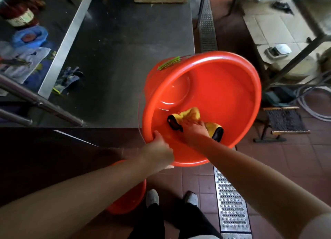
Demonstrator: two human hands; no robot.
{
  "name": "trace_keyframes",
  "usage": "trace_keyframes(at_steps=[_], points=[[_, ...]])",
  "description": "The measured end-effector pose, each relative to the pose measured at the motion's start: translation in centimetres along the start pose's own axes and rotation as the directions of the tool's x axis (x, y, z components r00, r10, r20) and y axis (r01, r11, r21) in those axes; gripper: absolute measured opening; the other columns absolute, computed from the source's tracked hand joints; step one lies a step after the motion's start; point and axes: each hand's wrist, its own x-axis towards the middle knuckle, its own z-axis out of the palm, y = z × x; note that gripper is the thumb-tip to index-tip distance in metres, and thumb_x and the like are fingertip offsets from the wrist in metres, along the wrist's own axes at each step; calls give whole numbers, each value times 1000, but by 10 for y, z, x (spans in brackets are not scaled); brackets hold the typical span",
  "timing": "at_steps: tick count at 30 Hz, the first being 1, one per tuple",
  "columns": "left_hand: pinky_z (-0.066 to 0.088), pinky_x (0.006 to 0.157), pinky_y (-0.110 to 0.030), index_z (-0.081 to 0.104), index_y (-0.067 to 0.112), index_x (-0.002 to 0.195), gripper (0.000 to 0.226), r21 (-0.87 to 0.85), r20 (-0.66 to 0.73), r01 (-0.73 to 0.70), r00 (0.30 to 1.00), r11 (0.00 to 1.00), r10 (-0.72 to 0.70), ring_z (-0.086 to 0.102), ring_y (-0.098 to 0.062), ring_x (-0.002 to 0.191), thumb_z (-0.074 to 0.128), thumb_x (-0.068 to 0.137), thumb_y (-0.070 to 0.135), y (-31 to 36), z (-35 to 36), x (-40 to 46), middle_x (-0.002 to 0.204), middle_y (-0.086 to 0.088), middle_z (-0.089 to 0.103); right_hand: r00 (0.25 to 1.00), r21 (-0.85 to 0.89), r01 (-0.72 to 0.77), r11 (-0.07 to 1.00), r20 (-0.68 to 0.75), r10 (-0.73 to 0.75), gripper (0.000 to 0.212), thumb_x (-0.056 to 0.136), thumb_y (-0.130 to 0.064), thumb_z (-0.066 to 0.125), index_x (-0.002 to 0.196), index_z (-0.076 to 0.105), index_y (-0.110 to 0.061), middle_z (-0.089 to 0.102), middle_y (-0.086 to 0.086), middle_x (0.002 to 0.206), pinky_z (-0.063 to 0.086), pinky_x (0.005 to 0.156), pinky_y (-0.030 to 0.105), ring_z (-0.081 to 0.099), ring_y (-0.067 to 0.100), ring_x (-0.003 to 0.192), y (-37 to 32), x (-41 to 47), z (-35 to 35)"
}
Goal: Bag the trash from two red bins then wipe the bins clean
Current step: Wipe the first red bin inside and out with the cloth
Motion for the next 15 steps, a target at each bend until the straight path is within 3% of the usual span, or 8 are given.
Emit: trace_keyframes(at_steps=[2,4,8,11,15], points=[[38,96,-66,68,9,109,53,-53,1,-10,1000,999,11,64,-38,101,39,99,52,-2,0,-4,104,-18,69,1000,-10,26,1000,0,-26,61,99,-50,44,154,29,-29,34,-6,157,26,114,45,29,16,146,0,-33,6],[37,97,-65,70,8,107,55,-72,-29,6,1000,997,-8,64,-38,100,40,98,53,-4,5,-6,104,-18,70,999,3,32,999,-15,-32,61,98,-52,40,154,29,-32,36,-6,157,28,112,44,31,18,145,0,-65,7],[41,92,-59,71,10,101,24,-132,-83,46,995,990,-57,66,-34,94,50,92,19,-7,4,-13,100,-14,71,994,-31,36,999,-102,-39,62,100,-48,40,157,25,-31,32,-6,159,26,111,46,30,21,146,-3,-102,8],[44,86,-46,71,12,93,21,-125,-122,62,990,990,-77,67,-29,87,52,86,10,-14,1,-19,93,-9,72,990,-57,57,997,-125,-64,59,102,-51,33,157,23,-31,30,-5,160,22,112,46,30,23,145,-6,-108,1],[44,79,-36,70,16,90,22,-102,-171,51,983,993,-68,68,-26,84,52,95,28,-22,5,-23,91,-3,72,977,-137,186,973,-82,-199,71,98,-66,27,158,25,-27,38,0,158,26,112,49,35,27,144,-4,-123,-1]])
